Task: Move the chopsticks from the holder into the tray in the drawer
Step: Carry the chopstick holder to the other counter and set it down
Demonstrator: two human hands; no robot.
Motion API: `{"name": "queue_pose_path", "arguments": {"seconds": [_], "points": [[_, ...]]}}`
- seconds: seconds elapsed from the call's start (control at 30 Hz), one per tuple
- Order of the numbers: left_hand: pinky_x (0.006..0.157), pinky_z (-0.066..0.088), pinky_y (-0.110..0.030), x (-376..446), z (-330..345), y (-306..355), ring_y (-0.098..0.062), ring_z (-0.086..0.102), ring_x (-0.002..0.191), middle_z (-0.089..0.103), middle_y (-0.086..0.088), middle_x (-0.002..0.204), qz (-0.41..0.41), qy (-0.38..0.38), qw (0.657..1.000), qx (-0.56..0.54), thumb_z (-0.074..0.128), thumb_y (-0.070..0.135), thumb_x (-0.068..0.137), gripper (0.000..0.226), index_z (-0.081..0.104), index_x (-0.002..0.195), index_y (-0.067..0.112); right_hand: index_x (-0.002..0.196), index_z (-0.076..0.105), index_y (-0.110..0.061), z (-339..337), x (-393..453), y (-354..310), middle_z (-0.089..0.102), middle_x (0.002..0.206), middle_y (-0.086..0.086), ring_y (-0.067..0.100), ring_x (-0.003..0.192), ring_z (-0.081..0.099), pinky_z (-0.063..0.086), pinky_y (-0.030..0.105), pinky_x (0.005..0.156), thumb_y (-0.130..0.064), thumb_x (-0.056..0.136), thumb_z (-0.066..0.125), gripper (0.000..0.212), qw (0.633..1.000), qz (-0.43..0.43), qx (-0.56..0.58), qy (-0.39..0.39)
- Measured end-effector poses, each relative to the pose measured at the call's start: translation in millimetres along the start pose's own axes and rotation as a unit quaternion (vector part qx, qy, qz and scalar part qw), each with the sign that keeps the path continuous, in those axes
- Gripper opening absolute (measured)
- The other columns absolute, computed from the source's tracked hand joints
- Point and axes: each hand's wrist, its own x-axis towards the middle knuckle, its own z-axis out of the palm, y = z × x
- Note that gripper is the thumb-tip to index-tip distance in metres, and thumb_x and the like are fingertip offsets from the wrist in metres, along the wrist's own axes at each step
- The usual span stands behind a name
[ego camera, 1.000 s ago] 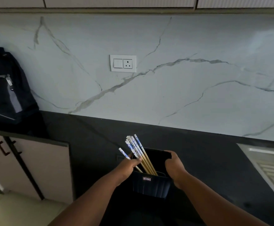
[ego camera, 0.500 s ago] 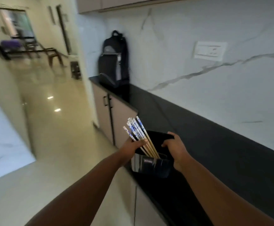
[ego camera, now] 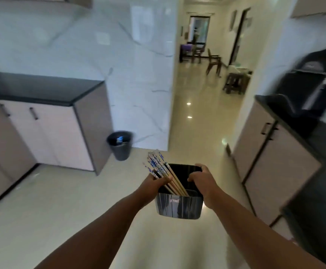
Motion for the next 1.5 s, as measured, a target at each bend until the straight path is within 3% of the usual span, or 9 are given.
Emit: {"name": "queue_pose_path", "arguments": {"seconds": [0.2, 0.43, 0.57, 0.63, 0.8, 0.97, 1.13, 1.27, 1.5], "points": [[0.072, 0.052, -0.016, -80.6, -183.7, -37.3, -0.011, 0.071, 0.086, 0.071, -0.011, 0.1, -0.015, 0.109, 0.994, 0.006, 0.057, 0.005, 0.092, 0.015, 0.062, 0.106, 0.003, 0.129, 0.046, -0.025, 202.3, -11.3, 15.6, 0.06, 0.098, 0.01, 0.027, 0.083, 0.063, 0.05, 0.029, 0.058, 0.0, 0.079, 0.053, 0.056, 0.991, 0.026, -0.05, -0.125], [0.089, 0.051, -0.026, -197.0, -388.1, -52.4, -0.025, 0.061, 0.109, 0.062, -0.018, 0.121, -0.047, 0.264, 0.963, 0.006, 0.06, 0.004, 0.092, 0.038, 0.05, 0.128, 0.002, 0.12, 0.047, -0.022, 439.8, -69.6, 43.6, 0.061, 0.098, 0.015, 0.029, 0.085, 0.061, 0.048, 0.029, 0.062, 0.004, 0.074, 0.053, 0.053, 0.958, 0.056, -0.103, -0.262], [0.081, 0.052, -0.02, -268.1, -460.6, -55.8, -0.024, 0.063, 0.106, 0.064, -0.017, 0.12, -0.042, 0.351, 0.935, -0.038, 0.061, 0.006, 0.091, 0.036, 0.053, 0.126, 0.002, 0.108, 0.053, -0.015, 544.7, -108.9, 44.1, 0.062, 0.097, 0.02, 0.034, 0.087, 0.061, 0.05, 0.033, 0.067, 0.002, 0.07, 0.053, 0.041, 0.925, 0.031, -0.163, -0.341], [0.087, 0.052, -0.025, -300.9, -489.1, -59.5, -0.024, 0.063, 0.107, 0.065, -0.016, 0.119, -0.036, 0.396, 0.916, -0.06, 0.063, 0.008, 0.09, 0.036, 0.053, 0.125, 0.004, 0.098, 0.055, -0.016, 591.2, -128.3, 40.8, 0.062, 0.096, 0.019, 0.033, 0.086, 0.061, 0.052, 0.037, 0.072, 0.001, 0.07, 0.053, 0.033, 0.905, 0.014, -0.191, -0.38], [0.101, 0.047, -0.041, -374.1, -557.0, -66.1, -0.027, 0.064, 0.108, 0.067, -0.016, 0.115, -0.041, 0.519, 0.851, -0.078, 0.066, 0.011, 0.089, 0.036, 0.057, 0.123, 0.001, 0.127, 0.047, -0.022, 706.4, -175.3, 39.0, 0.059, 0.113, 0.016, 0.035, 0.101, 0.058, 0.051, 0.045, 0.09, -0.002, 0.075, 0.056, 0.056, 0.856, 0.0, -0.24, -0.458], [0.097, 0.05, -0.04, -422.3, -629.0, -58.9, -0.027, 0.066, 0.102, 0.069, -0.016, 0.109, -0.05, 0.62, 0.779, -0.077, 0.065, 0.014, 0.09, 0.032, 0.06, 0.118, 0.0, 0.137, 0.039, -0.024, 812.8, -212.9, 30.0, 0.055, 0.12, 0.012, 0.032, 0.106, 0.054, 0.048, 0.044, 0.094, -0.004, 0.076, 0.057, 0.067, 0.804, -0.013, -0.256, -0.537], [0.067, 0.052, -0.014, -428.5, -699.4, -28.6, -0.012, 0.068, 0.084, 0.069, -0.012, 0.103, -0.03, 0.668, 0.74, -0.068, 0.06, 0.01, 0.093, 0.021, 0.06, 0.113, 0.003, 0.137, 0.039, -0.022, 910.5, -216.1, -6.4, 0.052, 0.126, 0.011, 0.031, 0.113, 0.049, 0.042, 0.046, 0.1, -0.007, 0.073, 0.056, 0.068, 0.74, -0.038, -0.285, -0.608], [0.073, 0.053, -0.017, -428.1, -757.7, 8.8, -0.02, 0.067, 0.092, 0.068, -0.015, 0.106, -0.002, 0.698, 0.713, -0.067, 0.058, 0.012, 0.094, 0.025, 0.057, 0.116, 0.001, 0.137, 0.038, -0.022, 987.4, -220.7, -52.0, 0.047, 0.118, 0.008, 0.027, 0.107, 0.044, 0.038, 0.04, 0.089, -0.006, 0.076, 0.055, 0.065, 0.704, -0.072, -0.278, -0.65], [0.069, 0.052, -0.015, -457.9, -842.7, 31.2, -0.021, 0.069, 0.095, 0.07, -0.017, 0.11, 0.043, 0.752, 0.651, -0.097, 0.059, 0.016, 0.094, 0.03, 0.058, 0.117, -0.002, 0.141, 0.04, -0.023, 1098.0, -256.8, -89.6, 0.047, 0.142, 0.01, 0.026, 0.125, 0.043, 0.032, 0.038, 0.095, -0.02, 0.084, 0.059, 0.06, 0.669, -0.114, -0.237, -0.695]]}}
